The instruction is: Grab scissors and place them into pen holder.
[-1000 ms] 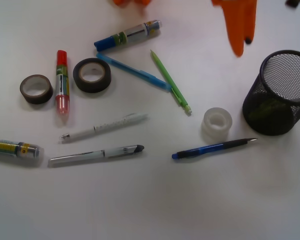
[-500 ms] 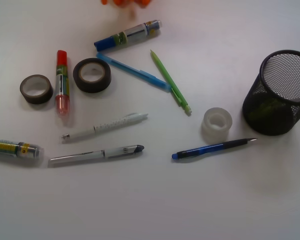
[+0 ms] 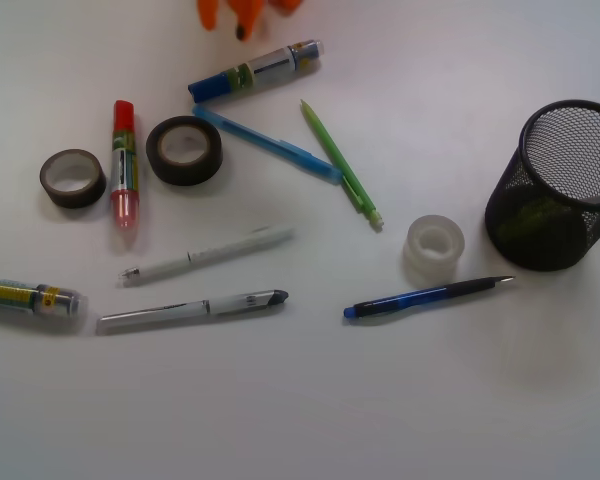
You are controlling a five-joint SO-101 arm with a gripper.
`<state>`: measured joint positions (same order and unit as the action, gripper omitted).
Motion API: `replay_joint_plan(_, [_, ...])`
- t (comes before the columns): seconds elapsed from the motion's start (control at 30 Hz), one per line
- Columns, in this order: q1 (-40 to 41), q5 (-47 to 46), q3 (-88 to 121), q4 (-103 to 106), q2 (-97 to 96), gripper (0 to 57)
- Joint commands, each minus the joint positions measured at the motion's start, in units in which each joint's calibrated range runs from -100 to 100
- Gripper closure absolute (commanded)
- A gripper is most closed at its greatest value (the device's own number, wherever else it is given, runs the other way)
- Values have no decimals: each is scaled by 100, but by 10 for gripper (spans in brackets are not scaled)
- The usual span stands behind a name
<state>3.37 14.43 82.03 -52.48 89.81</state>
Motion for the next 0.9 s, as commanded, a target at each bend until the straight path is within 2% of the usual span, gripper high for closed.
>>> replay_joint_plan(0.0, [572, -635, 755, -1, 926, 399])
replay_joint_plan(0.2, [1282, -1236, 855, -683, 917, 399])
replay_joint_plan(0.4, [1304, -1255, 1072, -1340, 926, 408])
replay_joint_plan(0.5, [1297, -1162, 1127, -1392, 926, 481])
replay_joint_plan(0.53, [1275, -1162, 1145, -1392, 926, 550])
replay_joint_plan(0.57, [1275, -1158, 1154, -1392, 926, 575])
replay_joint_plan(0.87, [953, -1006, 1118, -1602, 926, 572])
